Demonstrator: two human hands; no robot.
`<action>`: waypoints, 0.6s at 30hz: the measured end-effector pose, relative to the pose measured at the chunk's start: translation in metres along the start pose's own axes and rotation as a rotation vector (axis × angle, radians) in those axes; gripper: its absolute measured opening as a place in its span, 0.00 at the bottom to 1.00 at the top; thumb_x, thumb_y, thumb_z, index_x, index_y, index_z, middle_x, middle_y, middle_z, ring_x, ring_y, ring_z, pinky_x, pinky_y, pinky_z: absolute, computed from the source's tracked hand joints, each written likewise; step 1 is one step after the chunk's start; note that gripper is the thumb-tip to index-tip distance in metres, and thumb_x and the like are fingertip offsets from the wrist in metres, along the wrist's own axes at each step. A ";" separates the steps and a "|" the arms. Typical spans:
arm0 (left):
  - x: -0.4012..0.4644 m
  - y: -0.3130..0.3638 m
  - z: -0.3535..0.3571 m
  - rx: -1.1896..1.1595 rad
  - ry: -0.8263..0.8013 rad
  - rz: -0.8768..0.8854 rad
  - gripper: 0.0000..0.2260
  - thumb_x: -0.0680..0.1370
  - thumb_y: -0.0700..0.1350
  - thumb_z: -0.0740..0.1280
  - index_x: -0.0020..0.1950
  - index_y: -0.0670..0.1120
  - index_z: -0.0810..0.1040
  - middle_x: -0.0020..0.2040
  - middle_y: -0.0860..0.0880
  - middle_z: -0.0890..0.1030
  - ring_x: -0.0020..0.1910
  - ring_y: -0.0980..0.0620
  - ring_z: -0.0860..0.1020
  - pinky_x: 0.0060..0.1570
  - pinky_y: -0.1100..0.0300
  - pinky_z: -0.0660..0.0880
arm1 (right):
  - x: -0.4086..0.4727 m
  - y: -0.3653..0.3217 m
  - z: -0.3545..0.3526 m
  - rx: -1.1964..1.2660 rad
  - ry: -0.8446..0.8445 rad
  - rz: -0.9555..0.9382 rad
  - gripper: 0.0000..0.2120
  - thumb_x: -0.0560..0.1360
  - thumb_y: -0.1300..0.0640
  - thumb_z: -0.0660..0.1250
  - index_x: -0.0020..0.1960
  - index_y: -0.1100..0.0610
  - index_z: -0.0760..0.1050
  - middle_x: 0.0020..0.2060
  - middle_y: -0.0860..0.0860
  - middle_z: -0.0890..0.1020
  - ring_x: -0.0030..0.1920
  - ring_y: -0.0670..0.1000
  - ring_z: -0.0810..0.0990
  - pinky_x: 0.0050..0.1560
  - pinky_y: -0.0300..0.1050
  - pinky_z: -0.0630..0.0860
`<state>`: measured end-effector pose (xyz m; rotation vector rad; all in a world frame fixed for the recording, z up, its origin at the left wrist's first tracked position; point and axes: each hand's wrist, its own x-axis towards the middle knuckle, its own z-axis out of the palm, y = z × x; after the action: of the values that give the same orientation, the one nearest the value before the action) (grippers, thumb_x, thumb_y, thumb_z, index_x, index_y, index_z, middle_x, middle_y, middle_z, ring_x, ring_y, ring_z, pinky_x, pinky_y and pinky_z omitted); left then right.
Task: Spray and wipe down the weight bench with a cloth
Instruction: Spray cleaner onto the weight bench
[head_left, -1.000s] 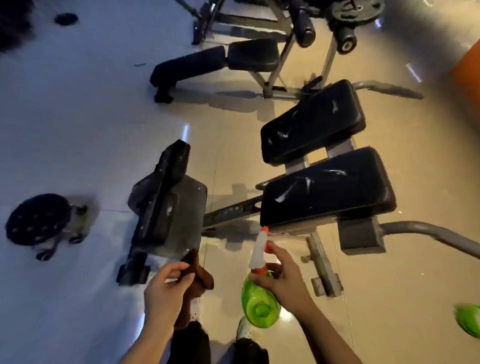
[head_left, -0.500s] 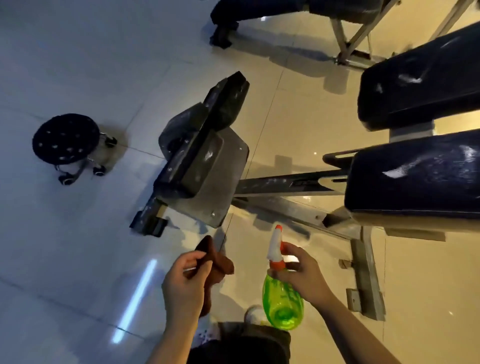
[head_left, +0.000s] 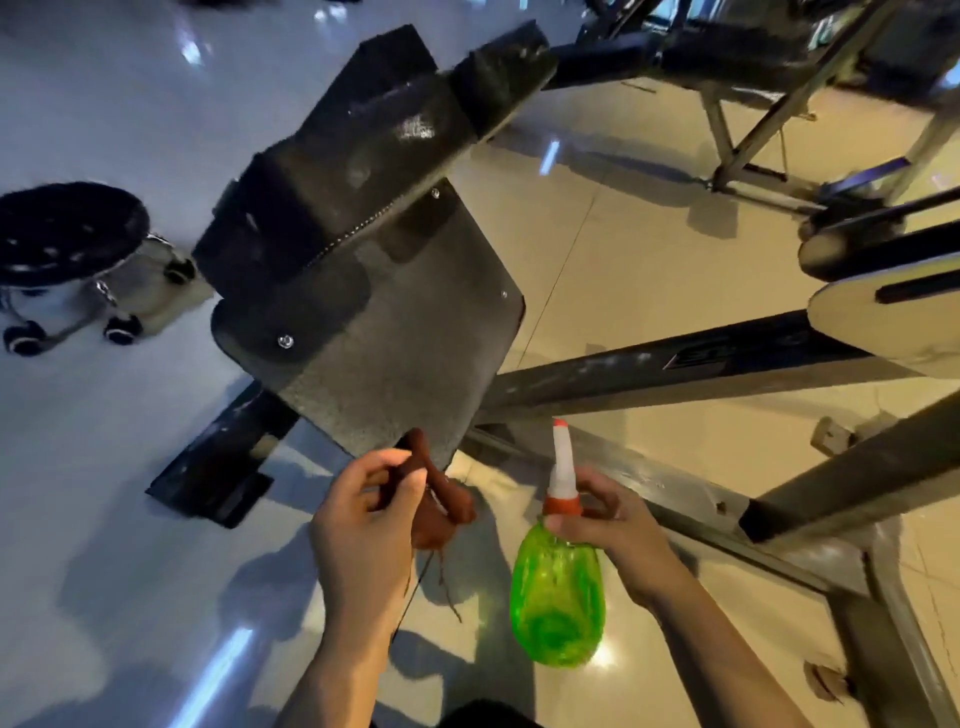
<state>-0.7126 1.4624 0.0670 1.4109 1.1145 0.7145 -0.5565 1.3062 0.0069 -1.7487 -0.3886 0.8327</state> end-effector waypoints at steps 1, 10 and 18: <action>0.003 -0.007 0.000 0.001 -0.013 0.027 0.10 0.74 0.39 0.71 0.43 0.56 0.78 0.41 0.61 0.79 0.37 0.69 0.78 0.33 0.71 0.76 | 0.010 0.005 0.004 -0.017 -0.019 -0.042 0.39 0.53 0.46 0.80 0.63 0.54 0.77 0.52 0.55 0.83 0.55 0.59 0.81 0.57 0.57 0.79; 0.002 -0.019 -0.059 0.009 0.031 -0.020 0.10 0.75 0.38 0.70 0.45 0.54 0.78 0.43 0.60 0.77 0.43 0.59 0.75 0.35 0.67 0.68 | 0.040 0.025 0.084 -0.102 -0.305 -0.057 0.27 0.58 0.57 0.81 0.56 0.51 0.80 0.46 0.48 0.83 0.48 0.45 0.82 0.51 0.37 0.77; 0.022 -0.027 -0.068 -0.022 0.174 0.028 0.11 0.75 0.38 0.71 0.47 0.56 0.79 0.50 0.53 0.80 0.56 0.48 0.77 0.59 0.44 0.75 | 0.027 0.027 0.086 -0.018 -0.350 -0.016 0.23 0.62 0.65 0.79 0.53 0.49 0.79 0.44 0.45 0.83 0.43 0.40 0.82 0.41 0.30 0.75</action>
<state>-0.7720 1.5066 0.0488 1.3684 1.2195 0.8803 -0.6018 1.3744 -0.0399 -1.6138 -0.6419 1.1305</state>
